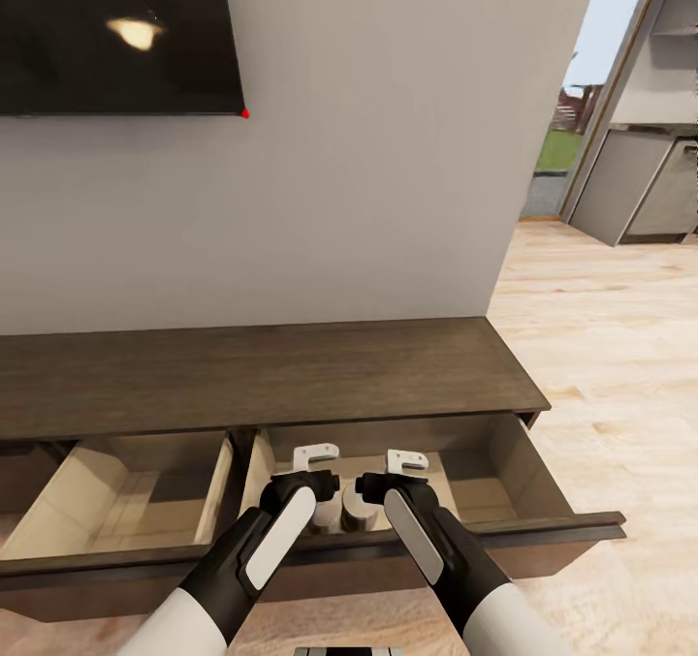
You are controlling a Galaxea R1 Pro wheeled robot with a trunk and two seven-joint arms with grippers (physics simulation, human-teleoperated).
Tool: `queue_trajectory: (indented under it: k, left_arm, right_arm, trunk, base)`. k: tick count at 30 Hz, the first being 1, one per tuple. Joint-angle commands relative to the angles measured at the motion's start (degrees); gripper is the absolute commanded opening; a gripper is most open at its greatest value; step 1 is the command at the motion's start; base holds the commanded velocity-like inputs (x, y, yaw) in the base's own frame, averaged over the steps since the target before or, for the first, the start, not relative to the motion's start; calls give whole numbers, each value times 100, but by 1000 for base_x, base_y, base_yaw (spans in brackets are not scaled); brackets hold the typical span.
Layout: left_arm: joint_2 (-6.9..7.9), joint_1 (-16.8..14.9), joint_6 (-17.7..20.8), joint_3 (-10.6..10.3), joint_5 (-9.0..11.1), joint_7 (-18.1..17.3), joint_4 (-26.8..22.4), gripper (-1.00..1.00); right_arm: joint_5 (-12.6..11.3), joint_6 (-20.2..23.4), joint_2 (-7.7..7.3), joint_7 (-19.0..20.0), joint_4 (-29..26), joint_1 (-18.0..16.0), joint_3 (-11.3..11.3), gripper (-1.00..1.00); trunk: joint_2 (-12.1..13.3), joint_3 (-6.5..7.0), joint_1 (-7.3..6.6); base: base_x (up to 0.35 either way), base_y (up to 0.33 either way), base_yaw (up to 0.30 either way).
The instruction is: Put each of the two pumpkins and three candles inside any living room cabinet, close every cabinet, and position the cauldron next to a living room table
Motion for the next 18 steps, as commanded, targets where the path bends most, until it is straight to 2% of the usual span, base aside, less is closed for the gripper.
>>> queue_trajectory:
  k: [1,10,18]
  left_arm:
    - [2,-5,5,-9,56,49,-7,100]
    - [1,-5,24,35,120,51,-7,100]
    - [-14,-5,49,61,250,87,-7,100]
  right_arm:
    - [-60,6,-3,-59,-8,-4,15,100]
    - [-60,6,-3,-59,-1,-4,15,100]
    - [-68,6,-3,-59,-1,-4,15,100]
  trunk:
    - [0,18,-3]
    - [12,217,-27]
    - [332,361,-202]
  base:
    - [0,0,0]
    - [0,0,0]
    - [0,0,0]
